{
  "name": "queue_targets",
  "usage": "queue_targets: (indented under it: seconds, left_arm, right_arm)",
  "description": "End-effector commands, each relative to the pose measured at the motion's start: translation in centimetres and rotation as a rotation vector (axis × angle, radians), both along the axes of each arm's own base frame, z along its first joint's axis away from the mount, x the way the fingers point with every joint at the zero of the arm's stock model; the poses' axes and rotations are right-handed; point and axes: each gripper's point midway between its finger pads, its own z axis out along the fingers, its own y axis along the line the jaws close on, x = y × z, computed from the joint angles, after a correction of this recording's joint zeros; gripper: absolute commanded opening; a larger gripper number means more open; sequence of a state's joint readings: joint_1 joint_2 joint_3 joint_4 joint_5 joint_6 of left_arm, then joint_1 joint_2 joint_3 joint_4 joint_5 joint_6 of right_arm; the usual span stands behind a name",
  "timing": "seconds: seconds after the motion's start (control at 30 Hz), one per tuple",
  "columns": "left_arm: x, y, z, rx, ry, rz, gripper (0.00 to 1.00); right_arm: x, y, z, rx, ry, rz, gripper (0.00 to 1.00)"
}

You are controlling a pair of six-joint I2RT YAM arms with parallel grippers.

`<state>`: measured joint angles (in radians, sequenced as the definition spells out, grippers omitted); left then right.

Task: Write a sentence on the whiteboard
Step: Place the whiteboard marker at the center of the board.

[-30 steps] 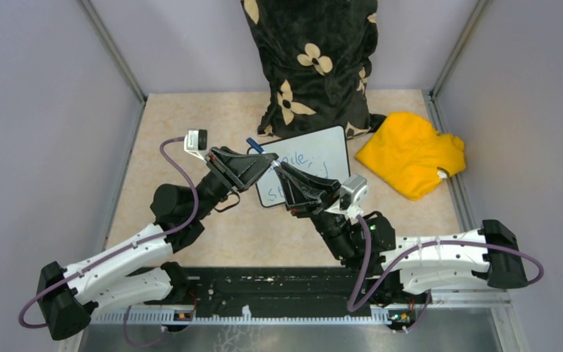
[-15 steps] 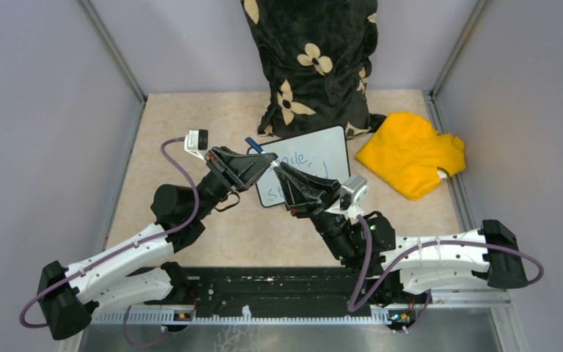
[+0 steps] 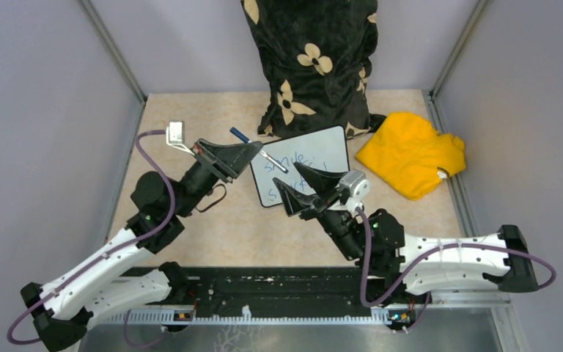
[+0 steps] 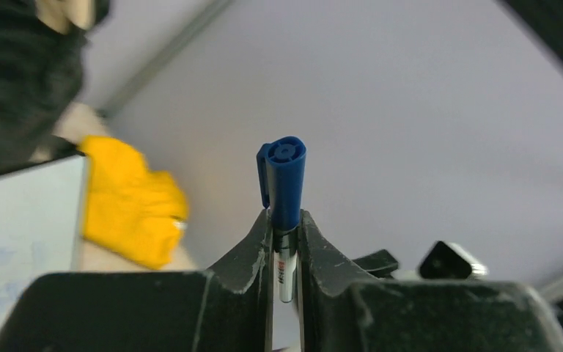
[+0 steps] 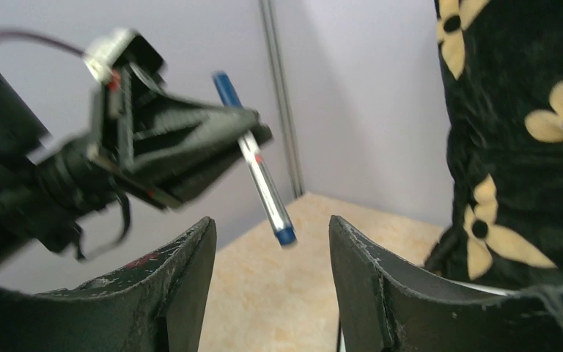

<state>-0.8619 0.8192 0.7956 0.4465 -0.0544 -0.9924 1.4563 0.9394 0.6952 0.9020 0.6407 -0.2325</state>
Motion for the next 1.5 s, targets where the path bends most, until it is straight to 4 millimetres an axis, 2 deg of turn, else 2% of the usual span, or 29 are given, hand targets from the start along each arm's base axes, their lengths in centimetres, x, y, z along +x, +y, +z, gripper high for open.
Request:
queue_targets:
  seconds: [0.0,0.13,0.23,0.3,0.4,0.47,0.57,0.67,0.8,0.97,1.1,1.3,1.47]
  left_arm:
    - [2.6,3.3,-3.6,0.461,-0.003,0.263,0.00]
    - [4.1,7.5,-7.9,0.830,0.073,0.428,0.00]
    - [4.8,10.8,-11.2,1.014,0.162,0.553,0.00]
    - [5.2,11.8,-13.1,1.099,0.187,0.595,0.00]
    - [6.2,11.7,-16.6,1.205,0.241,0.575,0.00]
    - [7.4,11.4,-19.5,1.265,0.317,0.527,0.00]
    - [9.4,13.0,-23.8,1.341,0.476,0.491,0.00]
    - [11.4,14.9,-26.1,1.373,0.545,0.503,0.00]
    - [13.2,15.2,-29.6,1.405,0.621,0.408,0.00]
    - [14.9,15.8,-33.7,1.460,0.723,0.314,0.00]
    - [15.7,15.7,-35.6,1.433,0.758,0.275,0.00]
    - [15.4,14.7,-38.0,1.386,0.804,0.211,0.00]
    - [15.3,15.2,-38.7,1.403,0.803,0.231,0.00]
  right_arm:
    - [1.0,-2.8,-1.3,-0.070,0.113,-0.064,0.57]
    - [2.5,-6.3,-5.5,-0.175,0.252,-0.214,0.57]
    - [3.2,-9.0,-8.6,-0.246,0.336,-0.330,0.57]
    - [3.4,-10.1,-10.5,-0.282,0.377,-0.371,0.57]
    - [3.4,-10.7,-12.2,-0.293,0.403,-0.387,0.57]
    - [3.4,-10.7,-12.9,-0.298,0.407,-0.386,0.57]
    - [3.3,-10.2,-14.0,-0.318,0.416,-0.369,0.57]
    - [3.0,-9.3,-15.5,-0.364,0.433,-0.337,0.57]
    - [2.7,-8.1,-17.1,-0.427,0.457,-0.307,0.56]
    - [2.4,-6.4,-18.0,-0.488,0.467,-0.274,0.56]
    - [2.5,-5.3,-18.3,-0.524,0.469,-0.276,0.57]
    - [2.9,-3.8,-18.6,-0.546,0.469,-0.290,0.57]
    - [3.2,-3.4,-18.5,-0.540,0.470,-0.301,0.57]
